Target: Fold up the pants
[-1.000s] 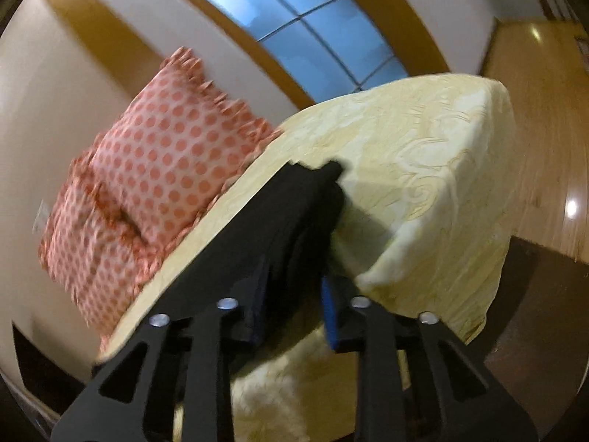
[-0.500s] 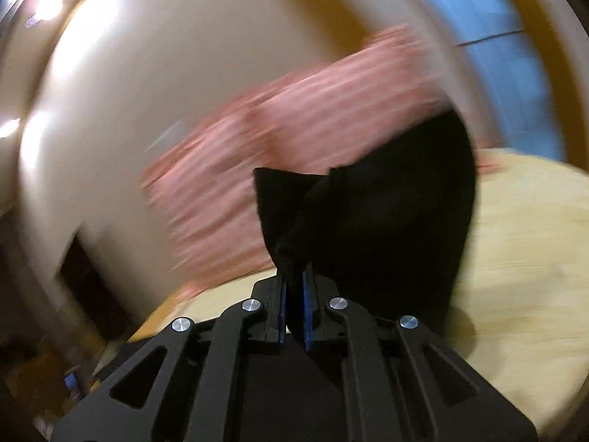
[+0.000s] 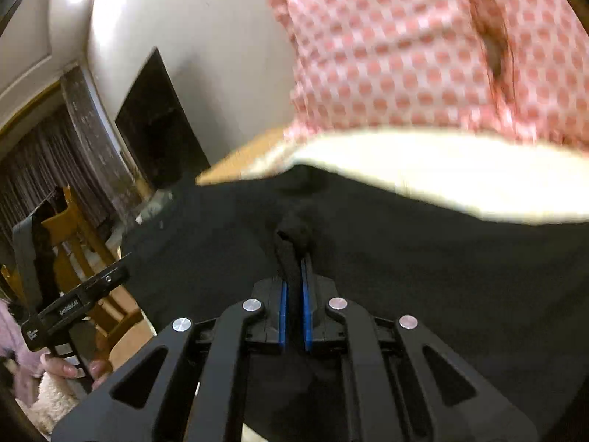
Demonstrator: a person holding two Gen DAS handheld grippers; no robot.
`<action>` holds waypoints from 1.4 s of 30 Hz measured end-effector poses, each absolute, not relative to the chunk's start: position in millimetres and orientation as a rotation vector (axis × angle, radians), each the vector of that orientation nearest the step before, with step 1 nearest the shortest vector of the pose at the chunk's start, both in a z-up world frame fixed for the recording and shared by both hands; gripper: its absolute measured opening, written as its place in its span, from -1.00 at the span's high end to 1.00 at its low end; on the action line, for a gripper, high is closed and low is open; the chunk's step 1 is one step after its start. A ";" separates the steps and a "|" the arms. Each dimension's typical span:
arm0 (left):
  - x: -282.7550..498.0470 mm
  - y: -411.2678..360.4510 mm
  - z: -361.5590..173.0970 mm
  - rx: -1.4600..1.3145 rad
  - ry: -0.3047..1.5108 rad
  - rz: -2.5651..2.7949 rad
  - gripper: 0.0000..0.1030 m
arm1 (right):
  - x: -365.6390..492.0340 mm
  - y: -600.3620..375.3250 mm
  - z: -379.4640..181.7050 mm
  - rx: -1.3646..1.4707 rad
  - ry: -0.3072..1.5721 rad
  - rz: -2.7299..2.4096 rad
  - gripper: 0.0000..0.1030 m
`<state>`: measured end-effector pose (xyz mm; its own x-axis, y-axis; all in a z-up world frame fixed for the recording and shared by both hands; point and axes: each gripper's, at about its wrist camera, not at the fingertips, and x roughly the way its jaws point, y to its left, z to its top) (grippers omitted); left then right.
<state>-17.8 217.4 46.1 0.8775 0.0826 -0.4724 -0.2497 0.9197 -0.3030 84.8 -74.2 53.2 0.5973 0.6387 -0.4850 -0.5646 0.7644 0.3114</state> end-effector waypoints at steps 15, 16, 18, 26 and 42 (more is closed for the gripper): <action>-40.2 325.7 19.1 -0.811 0.471 0.282 -0.96 | 62.1 -61.1 39.3 0.016 0.616 0.769 -0.13; -39.0 328.2 16.9 -0.827 0.476 0.283 -0.95 | 70.4 -59.2 32.2 -0.024 0.669 0.719 -0.13; -37.6 331.7 13.9 -0.845 0.483 0.278 -0.93 | 81.1 -54.0 15.2 -0.062 0.774 0.693 -0.10; -25.3 349.7 13.6 -0.892 0.524 0.297 -0.94 | 77.4 -56.7 14.1 -0.025 0.750 0.710 -0.14; -12.9 365.5 11.0 -1.057 0.528 0.192 -0.87 | 72.8 -56.1 15.1 -0.013 0.740 0.720 -0.23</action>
<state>-12.9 365.5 11.0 0.8603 -0.0975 -0.5003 -0.3964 0.4890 -0.7770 72.8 -56.1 15.1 0.5123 0.5945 -0.6198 -0.6035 0.7627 0.2327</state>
